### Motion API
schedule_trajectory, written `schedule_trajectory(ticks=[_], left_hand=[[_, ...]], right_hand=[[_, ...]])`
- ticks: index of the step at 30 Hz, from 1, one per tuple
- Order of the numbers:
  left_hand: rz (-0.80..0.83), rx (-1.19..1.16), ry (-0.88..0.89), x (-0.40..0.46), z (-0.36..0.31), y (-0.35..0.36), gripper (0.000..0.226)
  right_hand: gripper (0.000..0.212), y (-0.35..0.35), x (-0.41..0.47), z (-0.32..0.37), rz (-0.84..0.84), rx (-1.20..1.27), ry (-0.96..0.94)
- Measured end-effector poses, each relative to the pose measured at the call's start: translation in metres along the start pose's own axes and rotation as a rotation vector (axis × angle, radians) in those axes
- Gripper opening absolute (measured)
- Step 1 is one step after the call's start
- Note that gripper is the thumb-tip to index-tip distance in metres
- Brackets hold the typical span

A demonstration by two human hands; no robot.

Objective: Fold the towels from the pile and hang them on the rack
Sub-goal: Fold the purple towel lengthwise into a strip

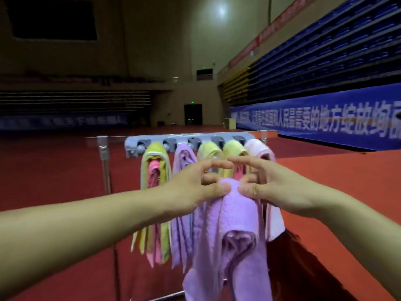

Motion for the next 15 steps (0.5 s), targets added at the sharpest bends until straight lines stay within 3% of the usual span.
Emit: schedule_trajectory(ticks=[3,7,15], left_hand=[[-0.02,0.015,-0.11,-0.049,0.02,-0.031,0.039],[-0.119,-0.012,-0.174,-0.107,0.036,-0.07,0.045],[-0.313,0.076,-0.243,-0.159,0.055,-0.153,0.04]], right_hand=[[0.056,0.043,0.041,-0.007,0.168,0.173,0.012],[0.051,0.094,0.092,-0.018,0.266,0.368,-0.008],[0.051,0.15,0.183,0.0,0.146,0.291,-0.106]])
Point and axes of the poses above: each hand's wrist, its own x-axis towards the middle knuckle, its own y-axis out of the palm, z = x × y, the point moved 5 cm from there along x, towards the middle knuckle, and after that the axes turned 11 degrees about z, right-handed, at the moved point
